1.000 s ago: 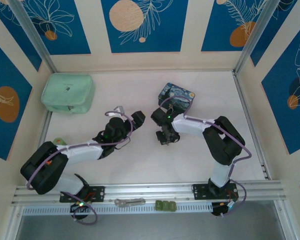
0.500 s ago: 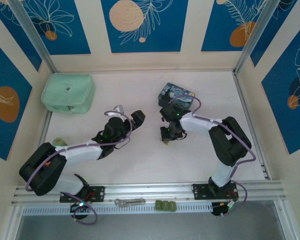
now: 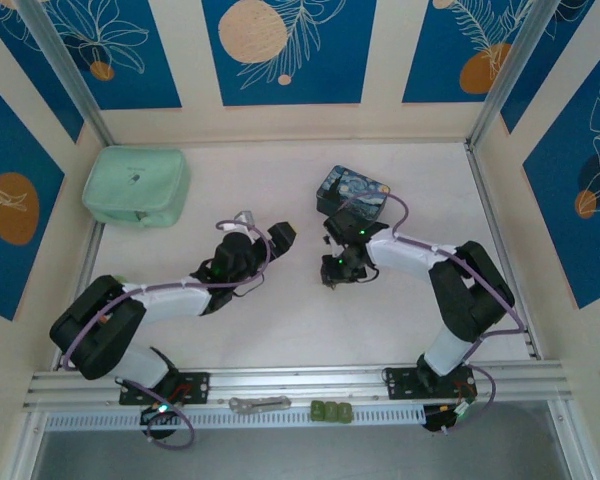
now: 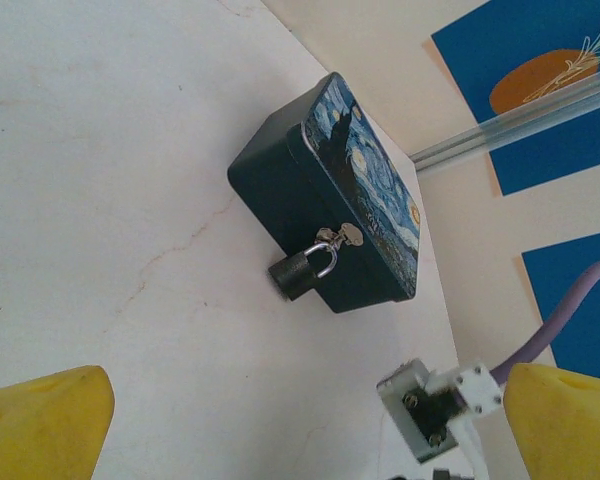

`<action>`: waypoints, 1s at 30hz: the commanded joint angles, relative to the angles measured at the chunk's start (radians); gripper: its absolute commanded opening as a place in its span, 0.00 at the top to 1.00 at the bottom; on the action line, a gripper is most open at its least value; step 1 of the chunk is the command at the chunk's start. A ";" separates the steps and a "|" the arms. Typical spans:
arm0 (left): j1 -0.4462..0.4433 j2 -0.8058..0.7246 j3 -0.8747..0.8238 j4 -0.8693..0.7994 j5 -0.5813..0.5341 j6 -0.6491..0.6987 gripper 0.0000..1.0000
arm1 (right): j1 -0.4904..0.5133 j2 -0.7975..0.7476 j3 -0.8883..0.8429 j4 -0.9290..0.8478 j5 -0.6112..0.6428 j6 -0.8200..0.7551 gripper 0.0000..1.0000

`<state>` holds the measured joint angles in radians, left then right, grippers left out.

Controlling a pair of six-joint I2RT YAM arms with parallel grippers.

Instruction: Unlock a padlock with a key

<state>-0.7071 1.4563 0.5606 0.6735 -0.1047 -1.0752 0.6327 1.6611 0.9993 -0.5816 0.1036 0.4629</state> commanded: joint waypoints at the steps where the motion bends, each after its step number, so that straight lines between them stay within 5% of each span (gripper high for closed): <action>1: 0.003 -0.009 0.017 0.025 0.008 -0.001 0.00 | 0.047 0.029 0.041 -0.096 0.076 -0.016 0.65; 21: 0.003 -0.042 0.007 0.008 -0.024 0.013 0.00 | 0.120 0.233 0.151 -0.102 0.331 0.040 0.64; 30: 0.005 -0.063 -0.011 0.000 -0.048 0.016 0.00 | 0.139 0.187 0.178 -0.162 0.377 0.030 0.61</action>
<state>-0.7071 1.4235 0.5591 0.6716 -0.1234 -1.0740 0.7715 1.8404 1.1614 -0.7944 0.3733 0.4862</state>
